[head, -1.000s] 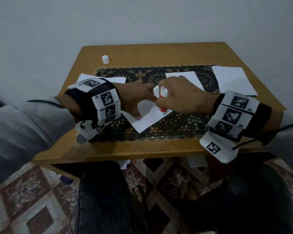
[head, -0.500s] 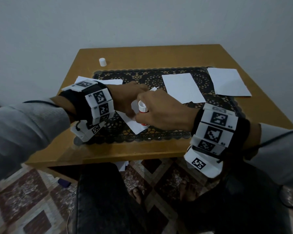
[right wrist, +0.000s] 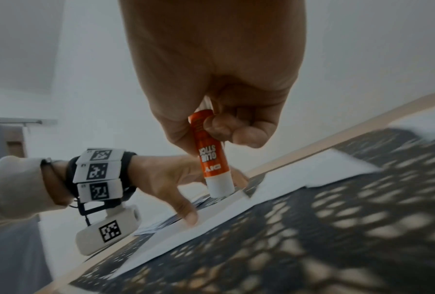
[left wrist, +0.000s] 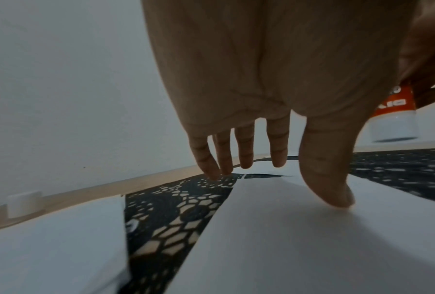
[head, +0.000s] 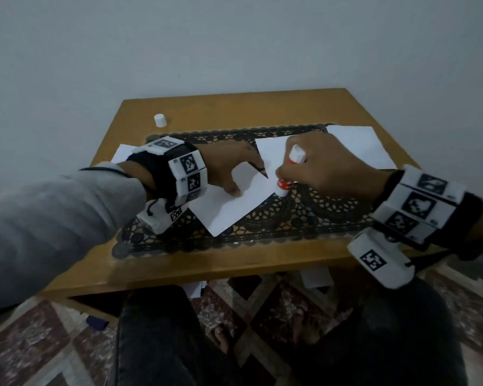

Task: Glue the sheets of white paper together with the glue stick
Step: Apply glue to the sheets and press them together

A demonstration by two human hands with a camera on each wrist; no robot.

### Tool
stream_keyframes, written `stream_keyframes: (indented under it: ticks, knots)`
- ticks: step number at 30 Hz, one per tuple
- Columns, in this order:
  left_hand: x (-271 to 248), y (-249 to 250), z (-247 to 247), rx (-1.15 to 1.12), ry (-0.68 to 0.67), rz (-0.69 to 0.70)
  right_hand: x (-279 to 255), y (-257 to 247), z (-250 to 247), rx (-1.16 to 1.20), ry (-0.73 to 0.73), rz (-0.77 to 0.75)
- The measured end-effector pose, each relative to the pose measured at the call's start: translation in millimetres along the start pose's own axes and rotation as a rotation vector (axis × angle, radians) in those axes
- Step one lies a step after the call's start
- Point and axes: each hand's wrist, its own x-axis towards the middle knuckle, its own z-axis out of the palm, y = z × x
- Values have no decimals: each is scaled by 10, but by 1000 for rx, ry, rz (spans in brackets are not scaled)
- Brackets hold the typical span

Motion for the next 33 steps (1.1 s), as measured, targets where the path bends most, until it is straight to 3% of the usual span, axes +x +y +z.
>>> stream_keyframes:
  ticks: [7,33]
  knots:
    - [233,48,-151,62,-177,-92,-191,230,-250,-5,70,52]
    - [497,-152,-208,95,-167,-71,-275,195,-183,48,20,69]
